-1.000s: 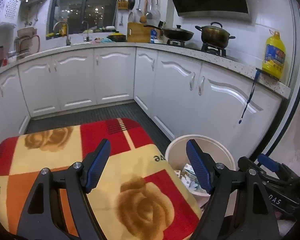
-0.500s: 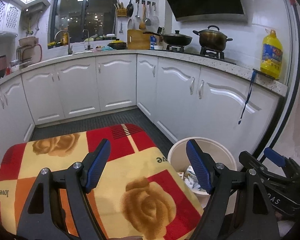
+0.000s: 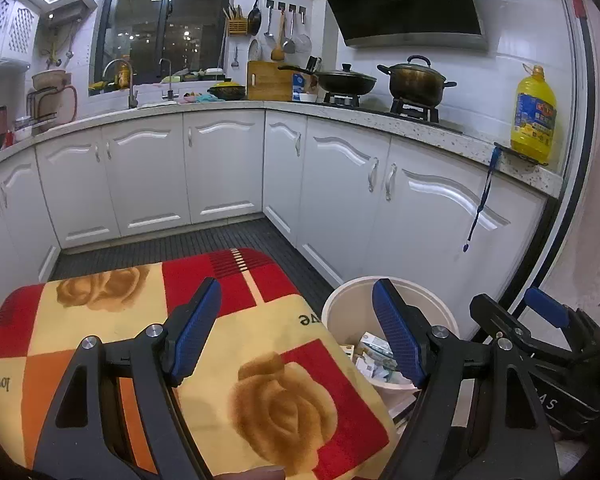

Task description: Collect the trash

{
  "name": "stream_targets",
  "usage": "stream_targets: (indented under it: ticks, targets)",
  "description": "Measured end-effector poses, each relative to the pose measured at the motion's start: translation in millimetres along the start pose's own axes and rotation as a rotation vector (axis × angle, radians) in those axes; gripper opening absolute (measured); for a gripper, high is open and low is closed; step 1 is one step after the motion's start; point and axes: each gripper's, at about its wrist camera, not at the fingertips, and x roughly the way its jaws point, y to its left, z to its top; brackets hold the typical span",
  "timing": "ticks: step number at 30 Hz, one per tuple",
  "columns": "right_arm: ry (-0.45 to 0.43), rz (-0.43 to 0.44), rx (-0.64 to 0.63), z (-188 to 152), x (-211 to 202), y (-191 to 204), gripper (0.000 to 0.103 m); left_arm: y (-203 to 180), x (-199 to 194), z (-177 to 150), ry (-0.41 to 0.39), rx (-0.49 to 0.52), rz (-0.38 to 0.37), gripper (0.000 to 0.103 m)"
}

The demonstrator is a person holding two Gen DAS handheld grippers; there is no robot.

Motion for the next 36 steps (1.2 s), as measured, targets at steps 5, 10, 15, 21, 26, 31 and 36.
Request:
stream_targets:
  ticks: [5,10,15,21,26,31,36]
  targets:
    - [-0.005,0.0,-0.001,1.9,-1.0,-1.4,0.09,1.4,0.0,0.1,0.0,-0.006,-0.006,0.077]
    - [-0.019,-0.005,-0.003,4.8,-3.1,-0.7,0.09,2.8,1.5,-0.1,0.006,-0.014,-0.011,0.077]
    - [-0.024,-0.007,-0.008,5.1,-4.4,1.3,0.09,1.0,2.3,-1.7,0.008,-0.006,-0.013,0.077]
    - [-0.023,-0.006,-0.01,6.8,-4.8,2.1,0.09,0.3,4.1,-2.1,0.014,-0.004,-0.026,0.077]
    - [-0.023,-0.007,-0.011,6.3,-5.2,2.7,0.09,1.4,5.8,-2.4,0.021,-0.012,-0.031,0.077]
    - [-0.014,-0.006,-0.018,7.0,-2.9,2.6,0.09,1.7,5.9,-2.4,0.021,-0.013,-0.029,0.077]
    - [-0.009,-0.003,-0.023,8.0,1.7,1.5,0.09,2.6,6.1,-2.3,0.022,-0.013,-0.028,0.077]
